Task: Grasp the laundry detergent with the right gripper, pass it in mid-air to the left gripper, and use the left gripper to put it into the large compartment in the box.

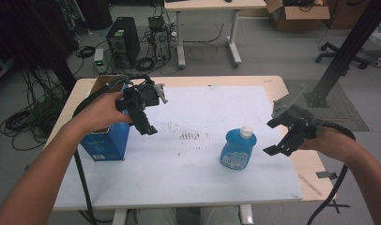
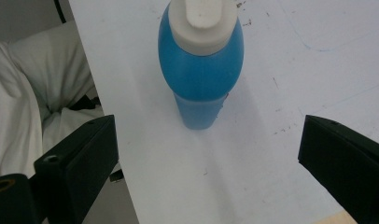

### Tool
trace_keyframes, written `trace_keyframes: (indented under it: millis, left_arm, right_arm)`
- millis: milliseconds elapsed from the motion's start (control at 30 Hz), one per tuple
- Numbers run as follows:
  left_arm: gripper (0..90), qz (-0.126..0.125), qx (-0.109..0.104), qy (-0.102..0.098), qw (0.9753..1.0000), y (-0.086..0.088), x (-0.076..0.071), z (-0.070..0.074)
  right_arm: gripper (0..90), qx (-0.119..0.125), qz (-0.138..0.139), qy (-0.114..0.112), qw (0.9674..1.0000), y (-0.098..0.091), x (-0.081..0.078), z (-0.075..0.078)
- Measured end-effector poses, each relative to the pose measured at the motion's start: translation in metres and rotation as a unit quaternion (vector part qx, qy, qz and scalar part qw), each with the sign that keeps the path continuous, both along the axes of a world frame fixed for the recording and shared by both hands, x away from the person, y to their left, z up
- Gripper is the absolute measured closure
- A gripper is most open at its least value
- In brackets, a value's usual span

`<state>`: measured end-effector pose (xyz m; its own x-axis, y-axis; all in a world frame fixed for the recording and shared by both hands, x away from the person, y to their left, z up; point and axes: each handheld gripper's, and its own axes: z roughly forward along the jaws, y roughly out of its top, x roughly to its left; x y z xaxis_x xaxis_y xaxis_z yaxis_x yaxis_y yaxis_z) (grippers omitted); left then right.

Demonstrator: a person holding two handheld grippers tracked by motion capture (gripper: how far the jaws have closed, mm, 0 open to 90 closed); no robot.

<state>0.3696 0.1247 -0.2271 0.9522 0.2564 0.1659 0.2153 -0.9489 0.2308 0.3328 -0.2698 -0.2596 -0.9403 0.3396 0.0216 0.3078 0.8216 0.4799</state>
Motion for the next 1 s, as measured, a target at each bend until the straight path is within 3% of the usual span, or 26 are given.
trace_keyframes:
  millis: [200,667,1000]
  left_arm:
    - [6.5,0.003,-0.001,0.001,1.0,0.001,0.0,0.0]
    - [6.5,0.006,-0.002,0.001,1.0,0.001,0.002,-0.001]
    - [6.5,0.003,0.001,0.003,1.0,-0.001,0.002,-0.003]
  right_arm:
    - [4.5,0.024,0.002,-0.007,0.9997,-0.003,0.001,-0.01]
    - [4.6,0.056,-0.001,-0.008,0.9984,-0.008,0.001,-0.029]
    - [4.7,0.09,-0.005,-0.016,0.9958,-0.014,0.001,-0.046]
